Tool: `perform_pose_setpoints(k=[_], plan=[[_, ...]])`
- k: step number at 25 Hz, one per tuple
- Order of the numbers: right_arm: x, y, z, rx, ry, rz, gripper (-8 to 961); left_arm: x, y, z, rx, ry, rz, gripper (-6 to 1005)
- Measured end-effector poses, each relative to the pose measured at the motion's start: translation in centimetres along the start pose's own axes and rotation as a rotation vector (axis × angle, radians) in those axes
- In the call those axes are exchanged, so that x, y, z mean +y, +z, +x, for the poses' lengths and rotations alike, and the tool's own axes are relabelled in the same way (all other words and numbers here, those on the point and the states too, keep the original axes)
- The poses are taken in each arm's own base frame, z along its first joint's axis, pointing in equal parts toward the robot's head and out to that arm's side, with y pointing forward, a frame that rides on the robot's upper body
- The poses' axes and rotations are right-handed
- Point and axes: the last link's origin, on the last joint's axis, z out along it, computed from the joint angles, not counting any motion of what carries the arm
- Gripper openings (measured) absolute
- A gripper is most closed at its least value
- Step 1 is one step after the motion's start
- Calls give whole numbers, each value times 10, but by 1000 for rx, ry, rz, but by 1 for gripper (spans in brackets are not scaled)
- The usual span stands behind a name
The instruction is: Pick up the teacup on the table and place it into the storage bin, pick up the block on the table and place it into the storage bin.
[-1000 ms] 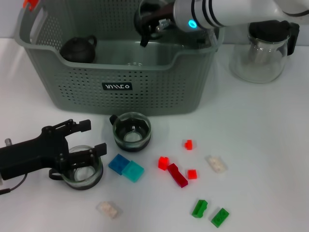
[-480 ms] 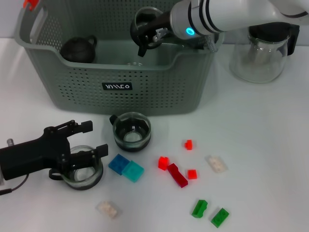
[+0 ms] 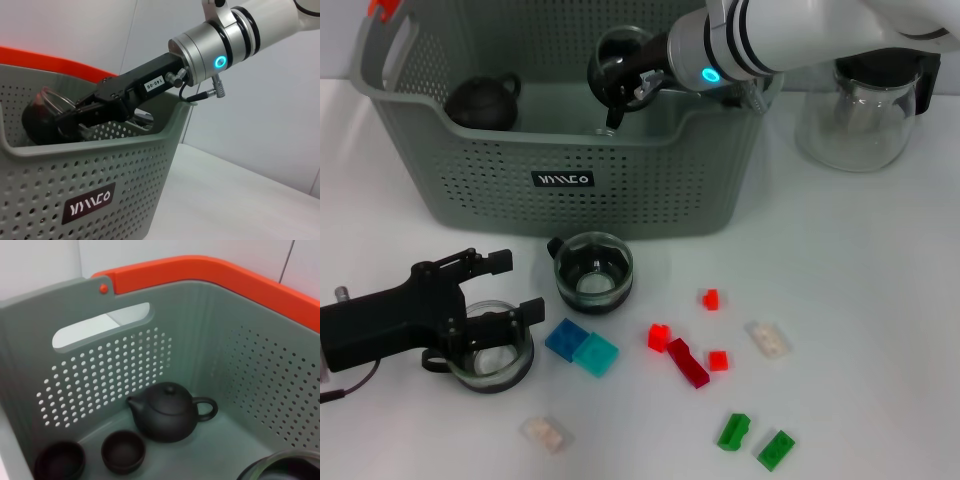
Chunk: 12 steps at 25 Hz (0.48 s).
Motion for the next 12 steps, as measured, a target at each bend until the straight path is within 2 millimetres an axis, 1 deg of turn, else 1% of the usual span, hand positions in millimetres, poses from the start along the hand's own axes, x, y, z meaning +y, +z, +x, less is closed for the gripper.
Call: perform_pose_setpoints(k=[8,12], plan=[[0,-1,-3,-11,9,-4,53,0,0,0,0,0,0,872],[-2,-3,-7,-19,11,-3,150,0,0,0,-1,1,-1,873]])
